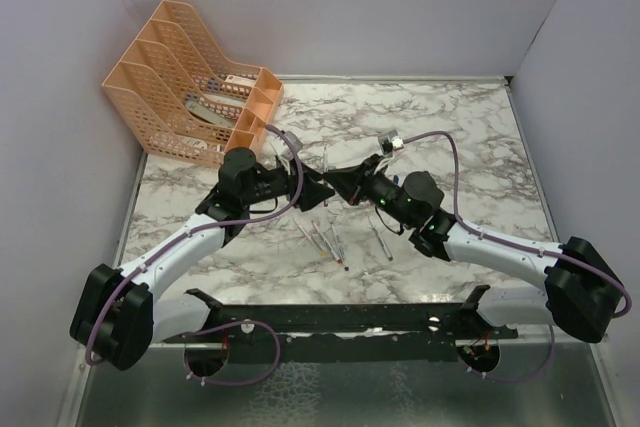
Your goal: Insert the pens into the pen caps
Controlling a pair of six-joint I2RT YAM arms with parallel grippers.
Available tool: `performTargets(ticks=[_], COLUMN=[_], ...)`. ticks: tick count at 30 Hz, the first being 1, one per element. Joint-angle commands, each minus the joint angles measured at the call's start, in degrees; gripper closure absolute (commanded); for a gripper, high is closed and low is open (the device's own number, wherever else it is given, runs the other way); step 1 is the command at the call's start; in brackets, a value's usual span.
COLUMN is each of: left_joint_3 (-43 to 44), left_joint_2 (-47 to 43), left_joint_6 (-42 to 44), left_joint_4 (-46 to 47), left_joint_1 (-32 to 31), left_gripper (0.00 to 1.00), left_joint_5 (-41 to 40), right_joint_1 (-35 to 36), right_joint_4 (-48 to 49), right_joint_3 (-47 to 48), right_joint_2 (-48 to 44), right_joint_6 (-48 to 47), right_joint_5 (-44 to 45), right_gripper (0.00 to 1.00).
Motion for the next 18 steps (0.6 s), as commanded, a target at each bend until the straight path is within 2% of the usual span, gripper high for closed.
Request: performTargets(ticks=[1, 6, 11, 13, 16, 17, 18], left_joint_3=[1.0, 0.7, 0.4, -0.2, -1.5, -2.0, -2.4], left_joint_2=[0.1, -0.1, -0.3, -0.8, -1.8, -2.2, -2.6], left_joint_6=[-0.6, -0.8, -0.8, -1.0, -1.4, -1.4, -1.7], left_joint_4=[1.8, 1.9, 2.0, 2.0, 2.1, 2.0, 2.0], left_joint_1=[-0.7, -1.0, -1.2, -1.2, -1.2, -1.2, -1.2], left_gripper=[0.42, 0.58, 0.90, 0.99, 1.00, 1.00, 1.00], left_joint_5=[1.4, 0.9, -0.3, -2.7, -6.1, -6.6, -7.3], right_joint_1=[0.2, 0.2, 0.2, 0.2, 0.2, 0.2, 0.2], right_joint_4=[3.8, 4.9, 4.4, 4.3, 3.9, 3.5, 3.1], right_joint_3=[2.0, 1.9, 2.5, 2.4, 2.6, 2.6, 2.7], right_joint_2=[0.6, 1.1, 1.9, 1.8, 1.1, 0.7, 0.2], right_joint_6=[0.4, 0.7, 0.5, 0.0, -1.2, -1.9, -2.5], right_joint_5=[-2.2, -2.9, -3.4, -3.9, -4.4, -4.1, -3.8], right_gripper=[0.99, 0.99, 0.99, 0.99, 0.97, 0.95, 0.86])
